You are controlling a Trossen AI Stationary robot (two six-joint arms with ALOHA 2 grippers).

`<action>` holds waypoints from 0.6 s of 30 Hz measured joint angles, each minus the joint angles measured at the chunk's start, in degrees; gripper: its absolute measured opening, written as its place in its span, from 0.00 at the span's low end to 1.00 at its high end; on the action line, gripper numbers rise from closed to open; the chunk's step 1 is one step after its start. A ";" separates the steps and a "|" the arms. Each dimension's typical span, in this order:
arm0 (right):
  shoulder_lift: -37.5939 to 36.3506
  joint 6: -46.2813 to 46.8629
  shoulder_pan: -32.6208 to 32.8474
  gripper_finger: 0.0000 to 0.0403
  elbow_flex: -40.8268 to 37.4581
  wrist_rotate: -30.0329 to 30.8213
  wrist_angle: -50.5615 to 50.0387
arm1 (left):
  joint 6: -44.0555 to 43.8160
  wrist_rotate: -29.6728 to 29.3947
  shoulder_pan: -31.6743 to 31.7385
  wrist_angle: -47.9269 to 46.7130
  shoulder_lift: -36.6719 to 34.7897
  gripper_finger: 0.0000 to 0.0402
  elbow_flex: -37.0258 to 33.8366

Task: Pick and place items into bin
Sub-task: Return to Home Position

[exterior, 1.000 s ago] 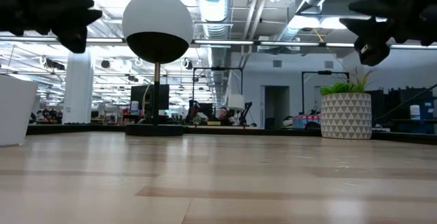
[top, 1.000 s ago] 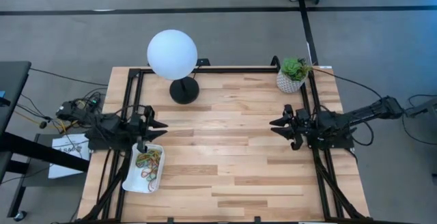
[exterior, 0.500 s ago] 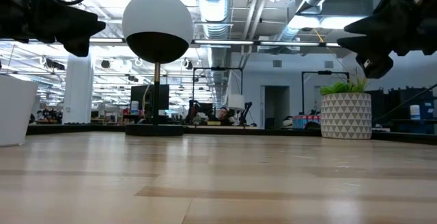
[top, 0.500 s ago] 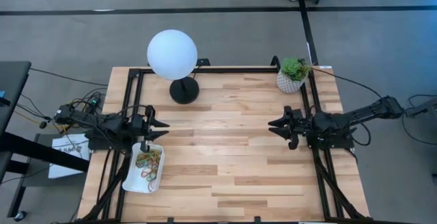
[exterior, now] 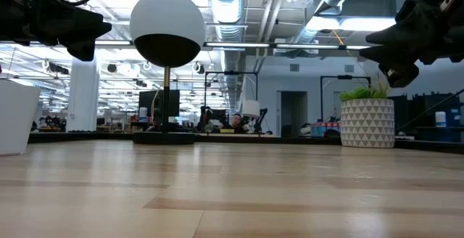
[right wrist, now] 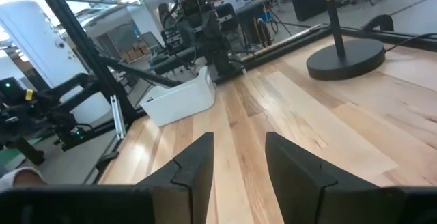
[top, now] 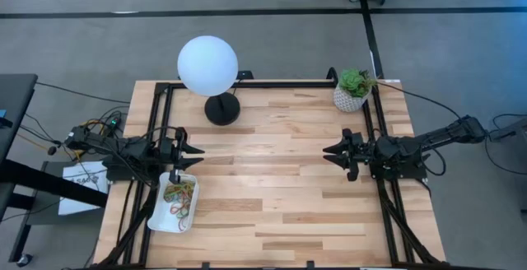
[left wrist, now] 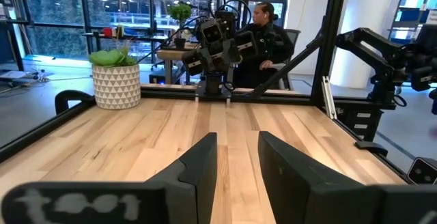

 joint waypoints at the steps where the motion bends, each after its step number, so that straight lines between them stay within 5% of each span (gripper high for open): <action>1: 0.00 0.00 0.00 0.31 0.00 0.00 0.01 | -0.02 0.00 0.00 0.00 0.00 0.24 0.00; 18: -0.81 -1.90 -0.01 0.31 0.04 -3.52 0.07 | -0.04 0.00 0.00 -0.02 0.00 0.24 -0.09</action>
